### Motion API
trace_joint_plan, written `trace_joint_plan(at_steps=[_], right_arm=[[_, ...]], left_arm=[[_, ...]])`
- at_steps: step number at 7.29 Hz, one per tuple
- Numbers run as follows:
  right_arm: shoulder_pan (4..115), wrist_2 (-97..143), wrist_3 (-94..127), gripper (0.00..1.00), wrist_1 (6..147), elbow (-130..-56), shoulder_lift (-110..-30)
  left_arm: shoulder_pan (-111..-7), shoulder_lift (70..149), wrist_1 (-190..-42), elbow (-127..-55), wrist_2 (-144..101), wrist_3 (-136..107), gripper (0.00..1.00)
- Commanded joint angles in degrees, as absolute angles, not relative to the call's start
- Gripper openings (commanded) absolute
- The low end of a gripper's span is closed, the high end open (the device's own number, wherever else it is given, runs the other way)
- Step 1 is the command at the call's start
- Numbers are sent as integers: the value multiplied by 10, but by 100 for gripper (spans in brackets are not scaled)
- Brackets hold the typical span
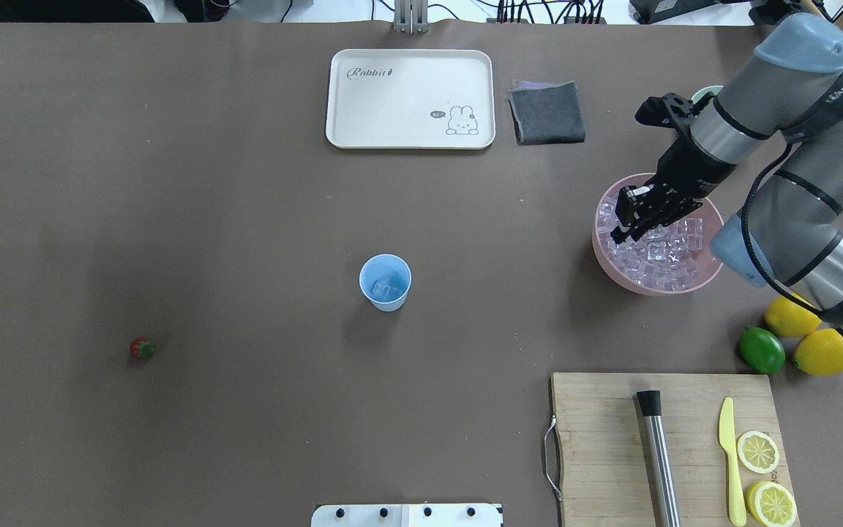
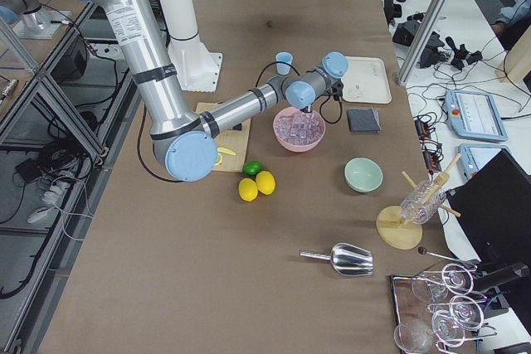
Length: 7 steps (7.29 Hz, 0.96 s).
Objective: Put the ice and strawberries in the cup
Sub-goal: 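Carry the ice cube with the right gripper over the light-blue cup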
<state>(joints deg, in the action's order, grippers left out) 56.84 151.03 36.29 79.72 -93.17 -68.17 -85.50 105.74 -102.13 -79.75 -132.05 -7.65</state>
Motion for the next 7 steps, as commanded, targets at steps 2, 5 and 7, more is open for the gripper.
trace_joint_plan(at_steps=[2, 5, 7], right_arm=[[578, 1517, 393, 0, 796, -931, -599], [503, 1416, 545, 0, 790, -927, -506], [428, 1325, 620, 0, 789, -927, -469]], left_arm=[[-855, 1056, -1021, -797, -1320, -77, 98], [-855, 1055, -1021, -794, -1320, -77, 98], [-855, 1056, -1021, -783, -1320, -76, 98]])
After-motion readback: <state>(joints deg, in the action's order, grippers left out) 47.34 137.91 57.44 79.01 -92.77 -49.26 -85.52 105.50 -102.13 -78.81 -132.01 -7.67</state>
